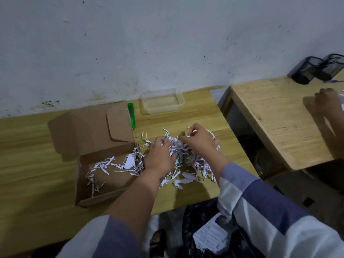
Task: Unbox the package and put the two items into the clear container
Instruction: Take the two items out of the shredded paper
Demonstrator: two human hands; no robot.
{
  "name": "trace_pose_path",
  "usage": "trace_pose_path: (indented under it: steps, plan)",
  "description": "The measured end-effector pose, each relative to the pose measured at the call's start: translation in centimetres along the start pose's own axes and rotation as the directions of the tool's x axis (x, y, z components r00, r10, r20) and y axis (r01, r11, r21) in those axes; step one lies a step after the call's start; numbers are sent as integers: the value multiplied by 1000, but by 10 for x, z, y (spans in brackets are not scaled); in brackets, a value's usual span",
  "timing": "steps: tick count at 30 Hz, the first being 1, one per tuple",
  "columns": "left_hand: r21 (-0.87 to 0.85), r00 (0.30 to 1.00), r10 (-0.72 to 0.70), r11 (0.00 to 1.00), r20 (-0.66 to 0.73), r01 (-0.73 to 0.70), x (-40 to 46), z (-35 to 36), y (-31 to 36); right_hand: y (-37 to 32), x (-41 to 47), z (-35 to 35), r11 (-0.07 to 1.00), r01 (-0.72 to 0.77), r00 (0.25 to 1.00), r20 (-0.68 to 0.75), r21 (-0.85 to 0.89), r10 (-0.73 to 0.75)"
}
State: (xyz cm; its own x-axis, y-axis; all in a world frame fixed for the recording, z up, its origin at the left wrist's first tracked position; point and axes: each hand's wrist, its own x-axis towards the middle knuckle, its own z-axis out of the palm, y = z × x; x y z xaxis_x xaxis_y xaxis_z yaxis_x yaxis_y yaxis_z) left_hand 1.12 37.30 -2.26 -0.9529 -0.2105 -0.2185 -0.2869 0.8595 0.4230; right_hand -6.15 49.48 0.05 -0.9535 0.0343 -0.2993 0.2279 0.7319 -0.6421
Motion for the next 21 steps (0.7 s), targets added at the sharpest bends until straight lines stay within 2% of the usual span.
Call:
trace_pose_path:
  steps: [3, 6, 9, 12, 16, 19, 21]
  plan:
    - [15, 1000, 0, 1000, 16, 0, -1, -2, 0, -8, -5, -15, 994, 39, 999, -38, 100, -36]
    - [71, 1000, 4, 997, 14, -5, -3, -6, 2, -13, -3, -29, 971, 81, 997, -1, 226, -83]
    - [83, 998, 16, 996, -57, -11, -5, -9, 8, -16, -5, -41, 927, 135, 989, 15, 349, -149]
    - [-25, 975, 74, 996, -209, -81, -7, -17, 18, -22, -9, -49, 912, 203, 979, -55, 356, -197]
    - [-165, 945, 179, 959, -272, -229, 0, -30, 34, -32, -13, -57, 882, 277, 959, -57, 381, -276]
    - [-344, 948, 149, 907, -280, -244, 4, -38, 42, -40, -16, -61, 847, 298, 948, -33, 441, -317]
    - [-525, 961, 86, 823, -263, -218, 4, -41, 46, -42, -18, -61, 829, 277, 949, -5, 486, -314]
